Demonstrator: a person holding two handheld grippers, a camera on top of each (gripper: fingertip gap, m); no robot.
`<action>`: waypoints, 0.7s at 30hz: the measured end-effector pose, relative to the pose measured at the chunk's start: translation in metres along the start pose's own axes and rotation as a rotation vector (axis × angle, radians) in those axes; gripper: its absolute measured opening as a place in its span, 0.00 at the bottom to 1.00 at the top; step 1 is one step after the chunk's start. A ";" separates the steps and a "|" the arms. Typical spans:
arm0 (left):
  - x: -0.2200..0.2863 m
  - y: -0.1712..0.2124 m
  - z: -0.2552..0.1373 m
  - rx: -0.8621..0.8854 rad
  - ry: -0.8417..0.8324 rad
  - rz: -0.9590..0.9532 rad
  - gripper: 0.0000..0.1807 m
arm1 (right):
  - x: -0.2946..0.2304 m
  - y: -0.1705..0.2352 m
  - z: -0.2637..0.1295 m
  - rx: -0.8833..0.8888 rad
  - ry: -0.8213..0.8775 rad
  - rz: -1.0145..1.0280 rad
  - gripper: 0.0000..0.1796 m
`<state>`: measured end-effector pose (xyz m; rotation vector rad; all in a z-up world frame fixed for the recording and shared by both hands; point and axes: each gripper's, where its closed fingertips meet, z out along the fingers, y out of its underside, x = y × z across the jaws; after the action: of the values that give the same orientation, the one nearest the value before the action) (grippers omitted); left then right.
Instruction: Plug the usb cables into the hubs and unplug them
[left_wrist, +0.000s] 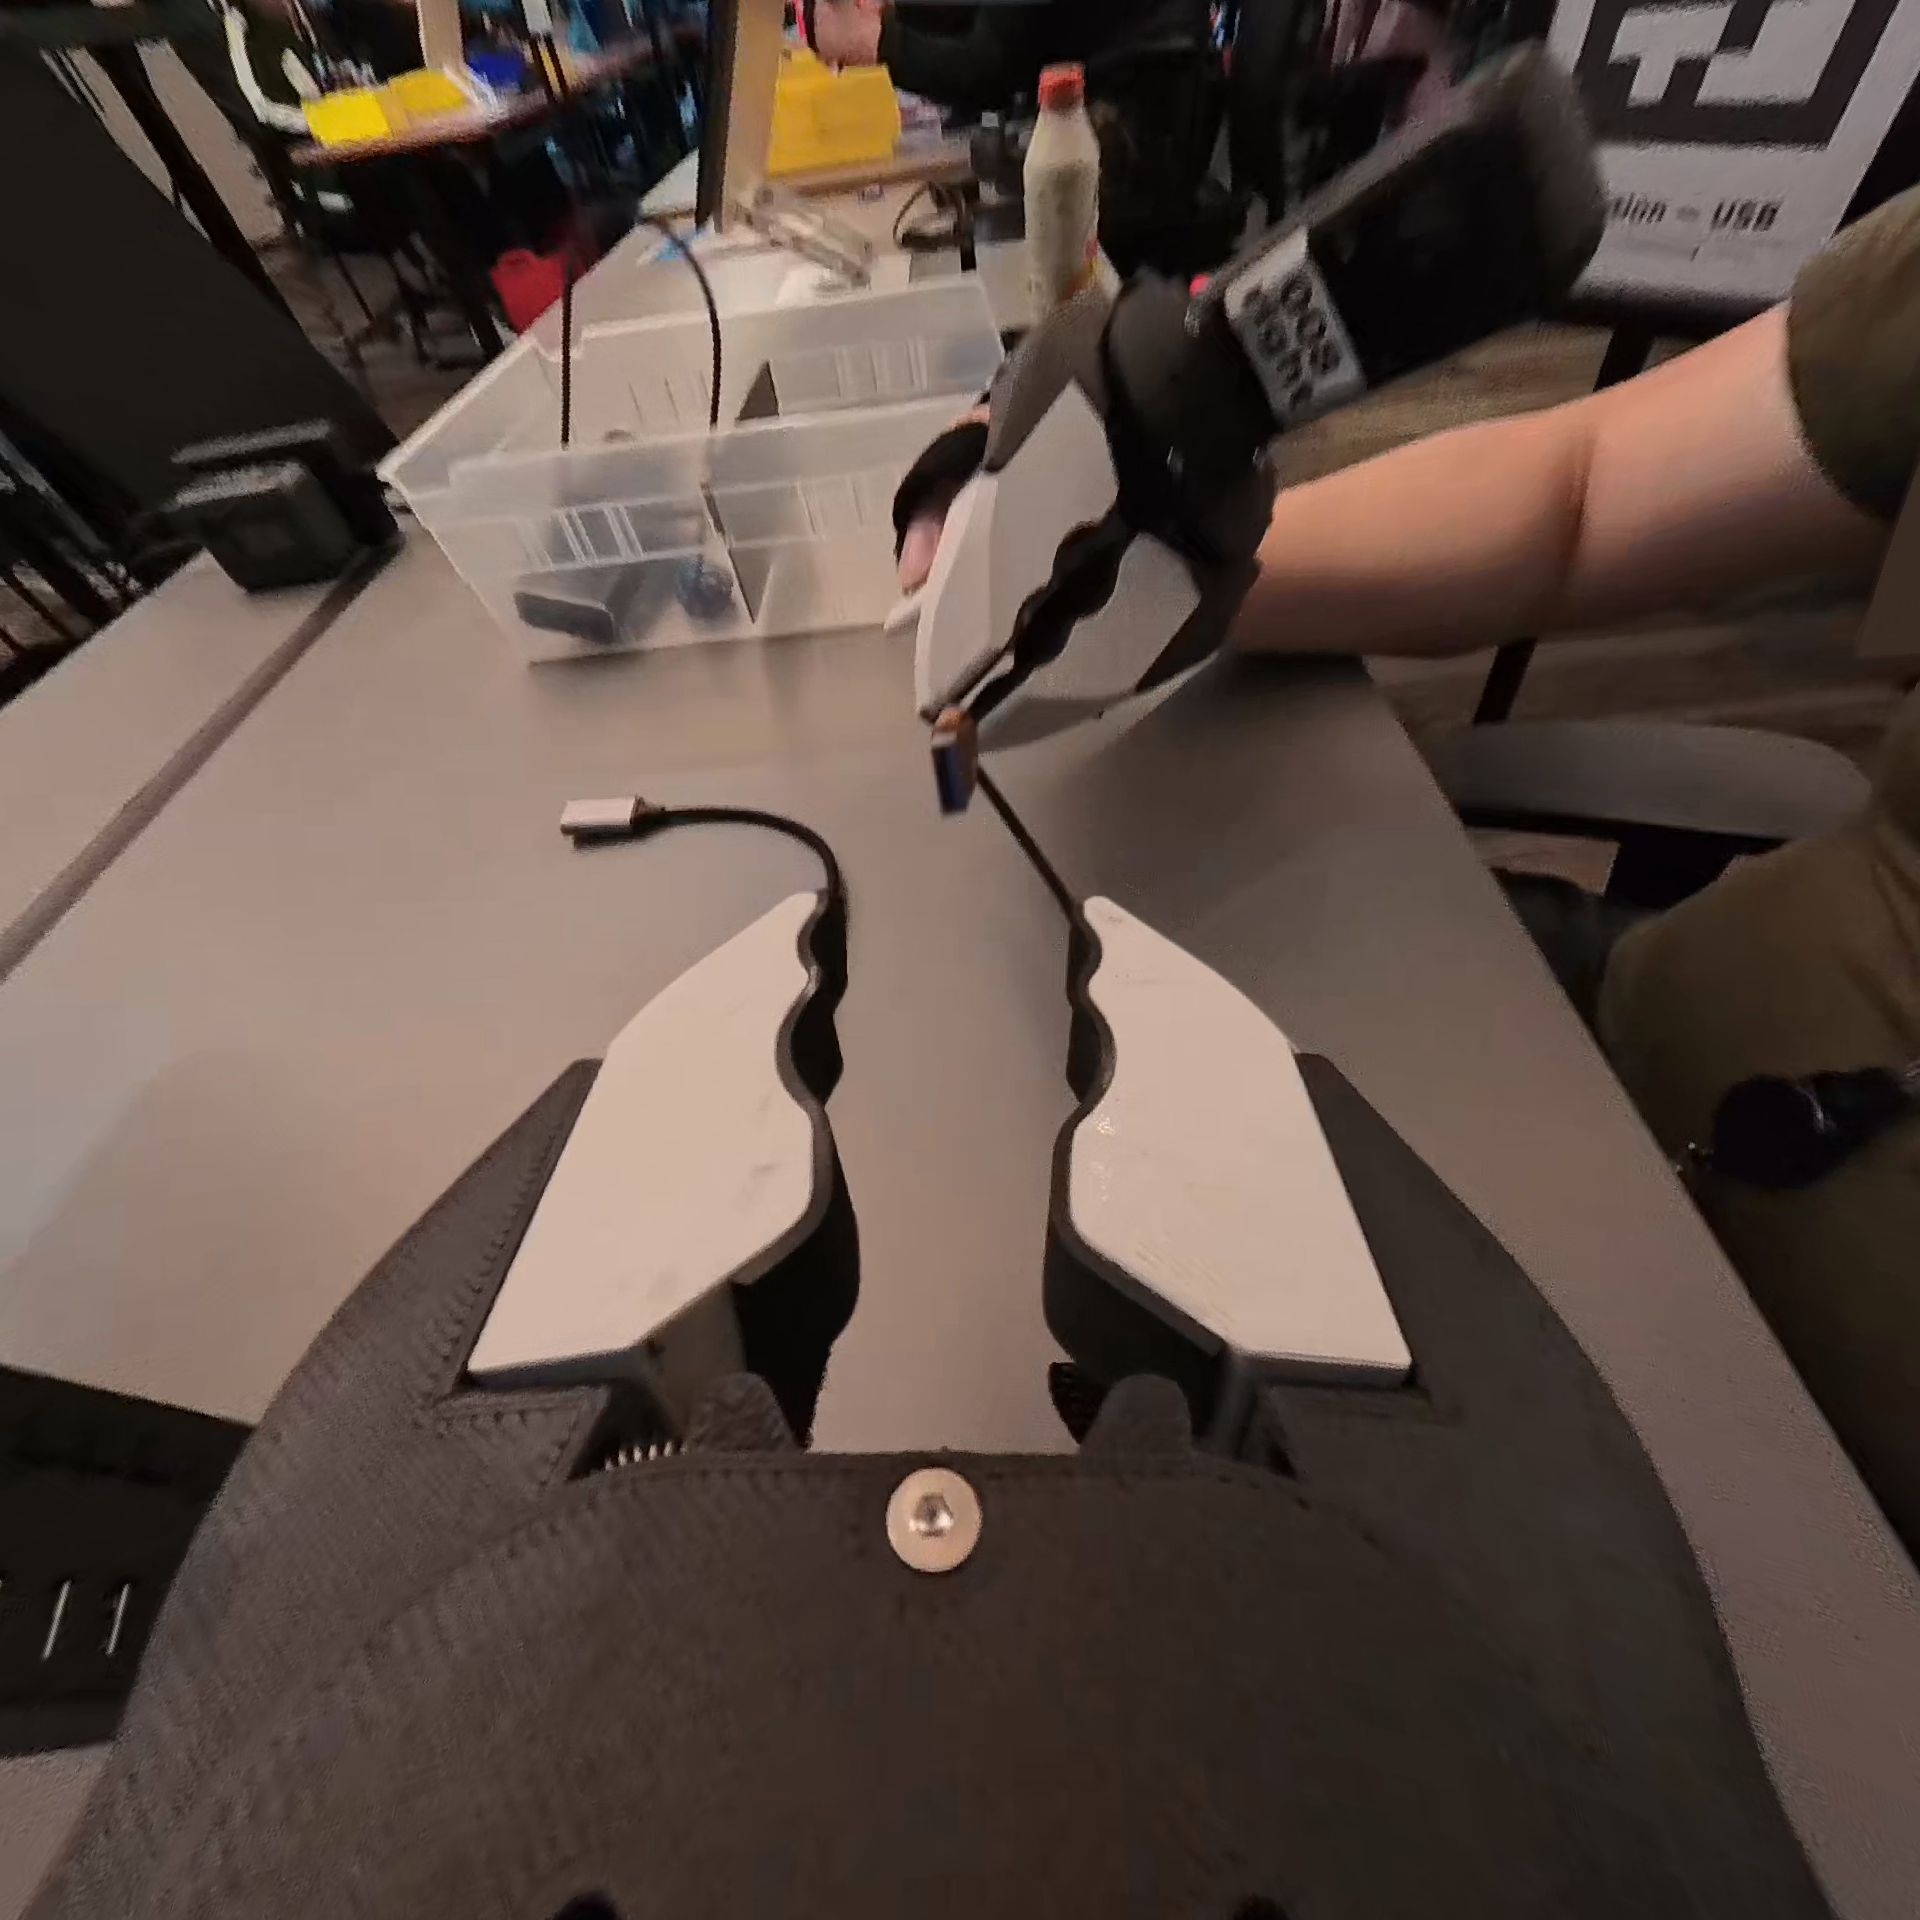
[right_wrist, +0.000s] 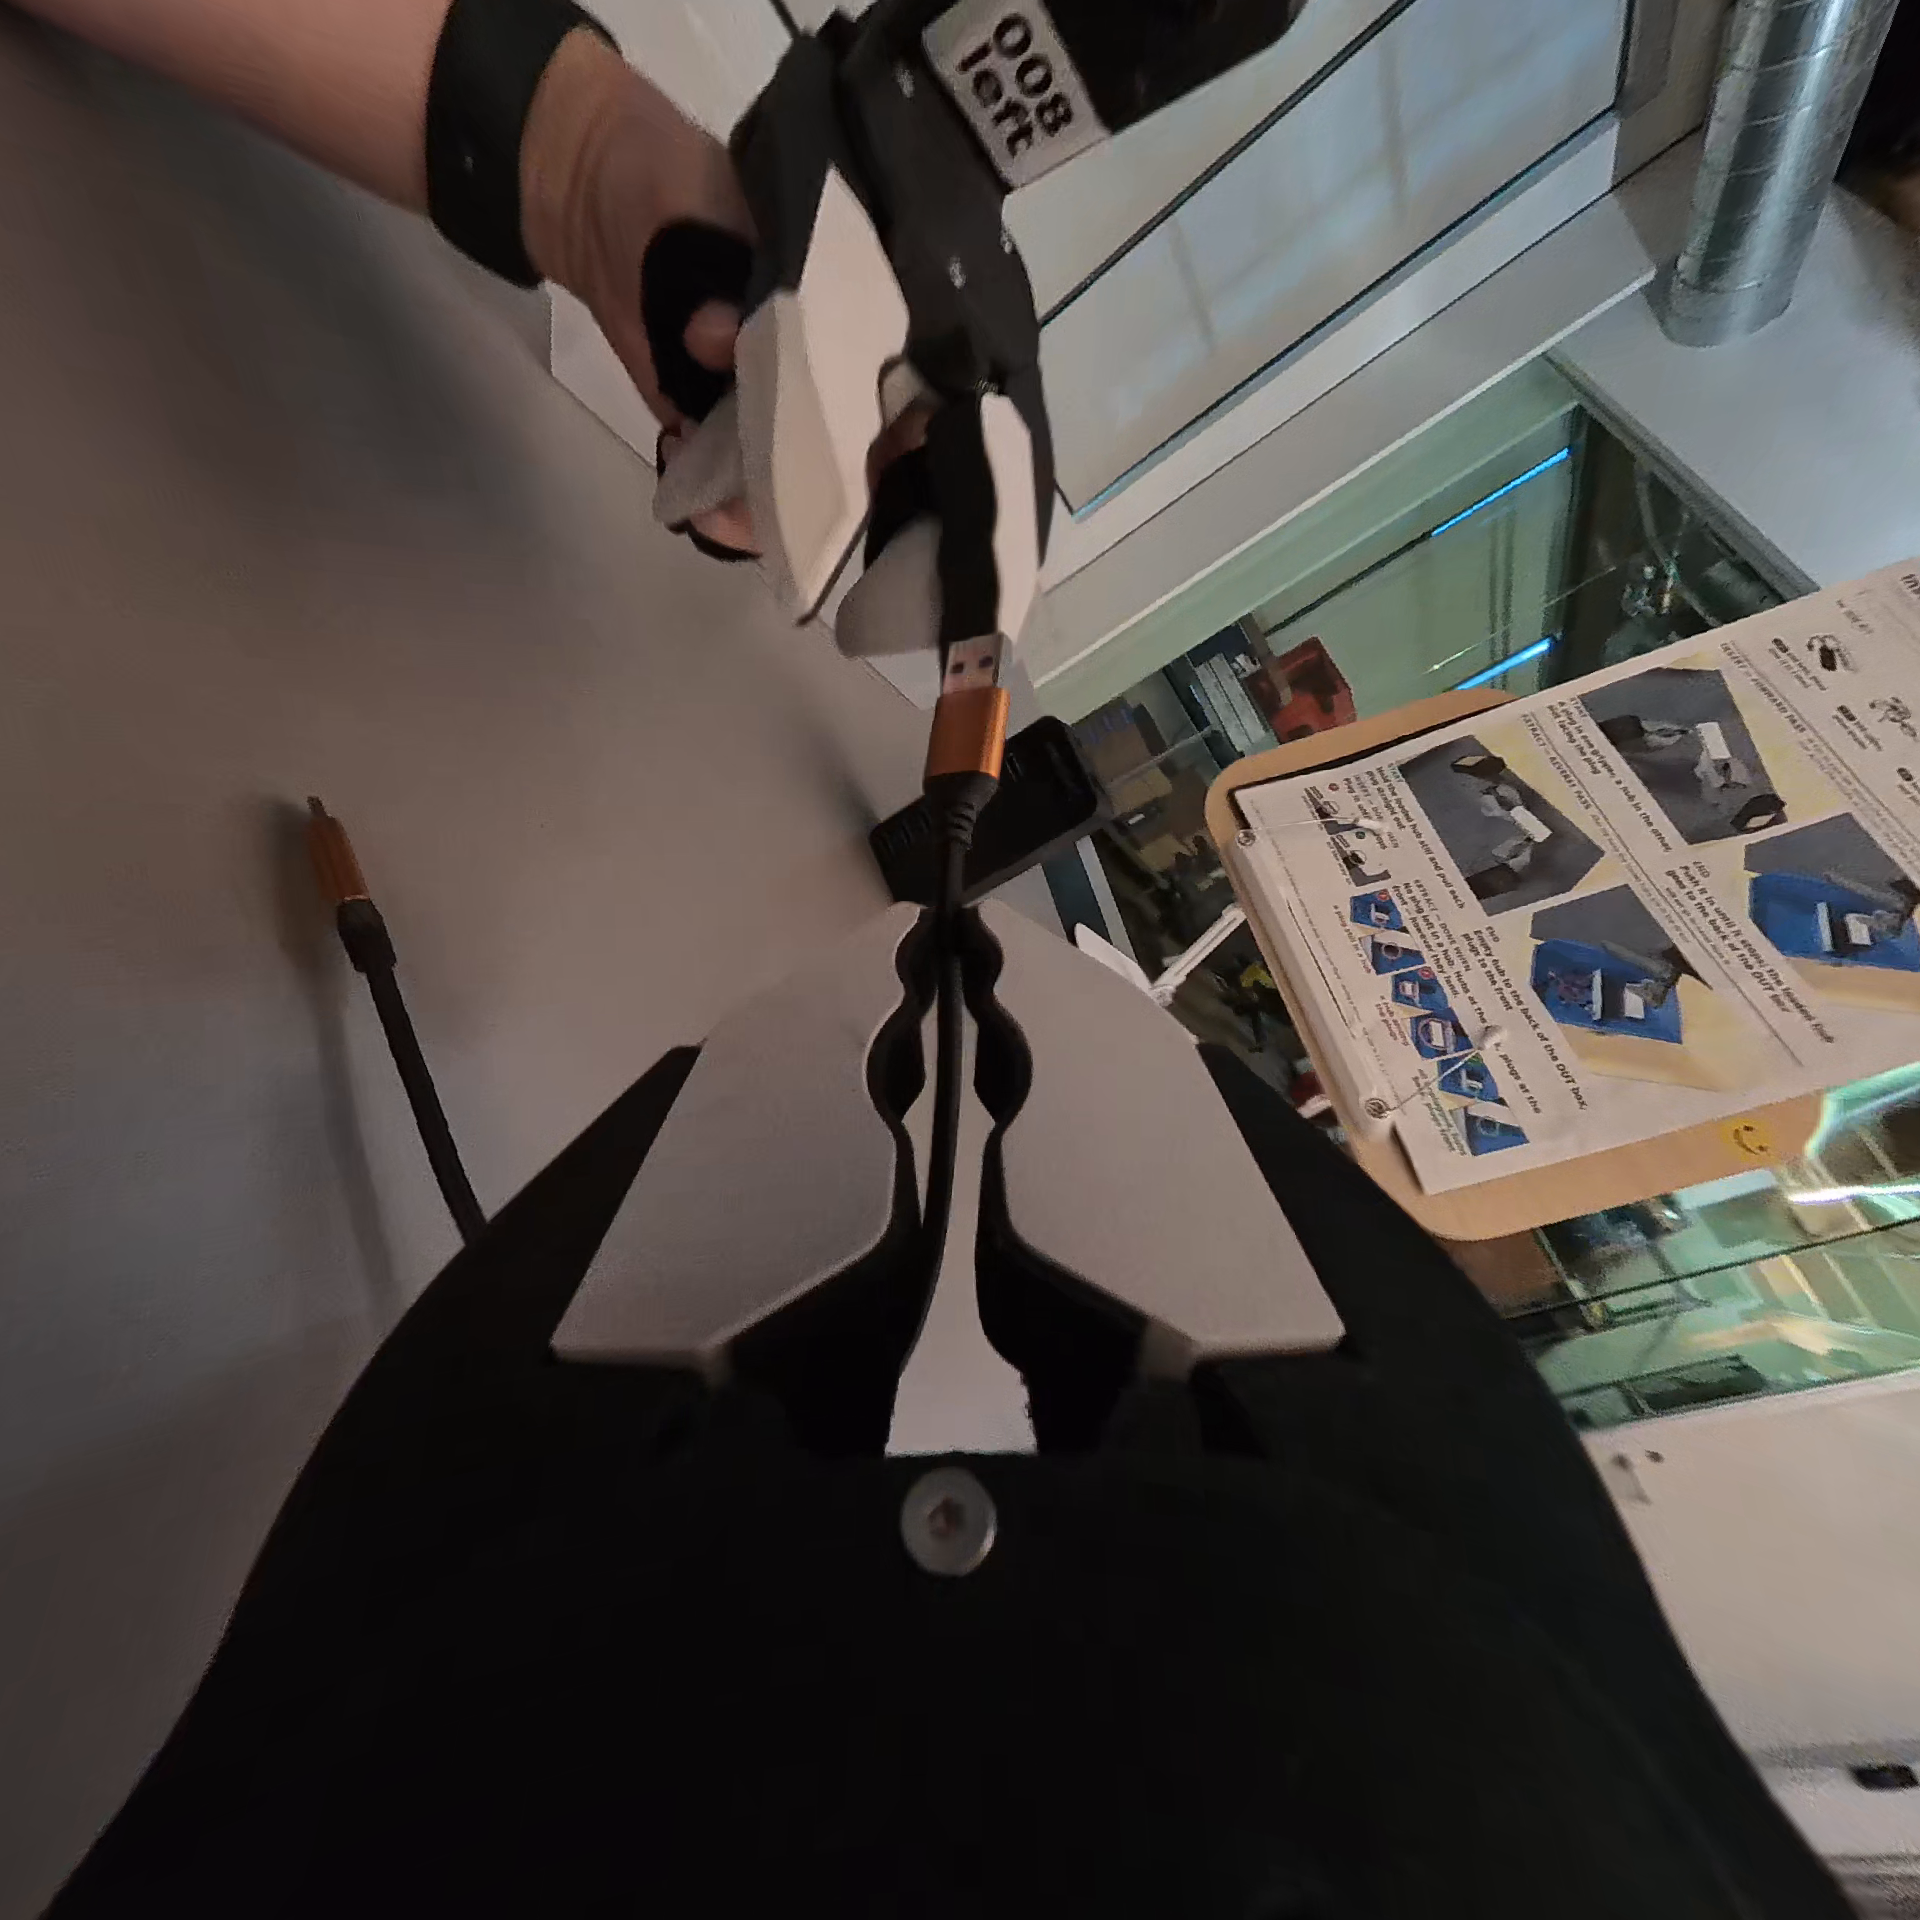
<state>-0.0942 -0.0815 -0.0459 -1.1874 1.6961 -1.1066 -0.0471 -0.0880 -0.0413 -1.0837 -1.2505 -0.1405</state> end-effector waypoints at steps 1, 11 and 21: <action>-0.002 0.005 0.001 -0.021 -0.001 -0.008 0.21 | 0.001 -0.001 -0.001 0.012 -0.001 0.018 0.02; -0.002 0.028 -0.017 -0.112 0.083 -0.112 0.04 | 0.001 0.010 0.000 0.021 -0.051 0.208 0.02; -0.005 0.027 -0.009 -0.088 0.113 -0.244 0.19 | -0.013 -0.006 0.011 0.119 -0.202 0.498 0.02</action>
<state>-0.1093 -0.0699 -0.0678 -1.4415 1.7335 -1.2770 -0.0627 -0.0891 -0.0490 -1.2941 -1.1132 0.4252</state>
